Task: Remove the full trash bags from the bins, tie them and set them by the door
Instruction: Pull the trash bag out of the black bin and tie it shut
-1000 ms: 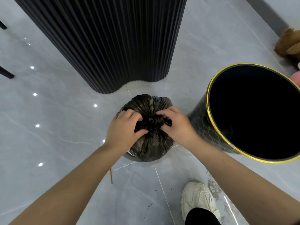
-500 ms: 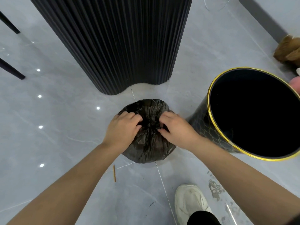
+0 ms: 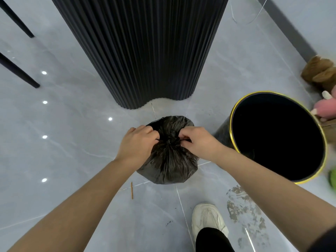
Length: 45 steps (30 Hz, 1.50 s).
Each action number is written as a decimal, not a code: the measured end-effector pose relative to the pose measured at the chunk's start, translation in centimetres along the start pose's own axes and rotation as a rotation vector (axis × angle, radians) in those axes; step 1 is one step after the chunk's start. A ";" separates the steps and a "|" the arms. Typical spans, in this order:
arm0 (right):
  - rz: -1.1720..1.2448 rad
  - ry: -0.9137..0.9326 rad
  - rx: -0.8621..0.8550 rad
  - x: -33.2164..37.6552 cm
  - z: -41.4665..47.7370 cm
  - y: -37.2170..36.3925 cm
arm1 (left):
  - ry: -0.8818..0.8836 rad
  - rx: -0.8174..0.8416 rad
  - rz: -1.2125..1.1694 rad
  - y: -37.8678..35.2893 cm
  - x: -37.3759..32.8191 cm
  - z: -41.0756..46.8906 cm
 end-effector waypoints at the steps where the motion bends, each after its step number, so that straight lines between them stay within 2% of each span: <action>1: -0.001 0.011 0.001 1.2 -0.3 0.7 | 0.011 0.009 -0.008 1.3 0.0 -0.1; 6: -0.031 0.017 0.068 8.4 -2.2 5.4 | 0.040 0.071 -0.028 9.6 -0.5 -0.3; 15: -0.011 0.020 0.138 24.8 -6.3 15.4 | 0.042 0.169 -0.003 29.2 -1.3 0.2; 21: -0.035 -0.022 0.185 35.4 -7.5 18.3 | 0.132 0.223 -0.040 40.0 1.3 -1.5; 26: -0.050 -0.090 0.216 43.0 -6.8 15.7 | 0.170 0.282 -0.061 45.2 6.3 -5.4; 35: 0.038 -0.177 0.131 56.0 -2.9 7.1 | 0.254 0.331 -0.113 51.1 19.3 -13.8; 45: 0.154 -0.233 0.106 66.2 8.5 2.4 | 0.288 0.331 -0.013 56.5 34.8 -14.2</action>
Point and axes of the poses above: each hand's wrist, its own z-axis towards the middle knuckle, its own y-axis out of the back of the hand, x = y × z, the point moved 8 cm from there along z, towards the middle knuckle, and after that the axes turned 9 degrees about z, right-handed, at the moved point
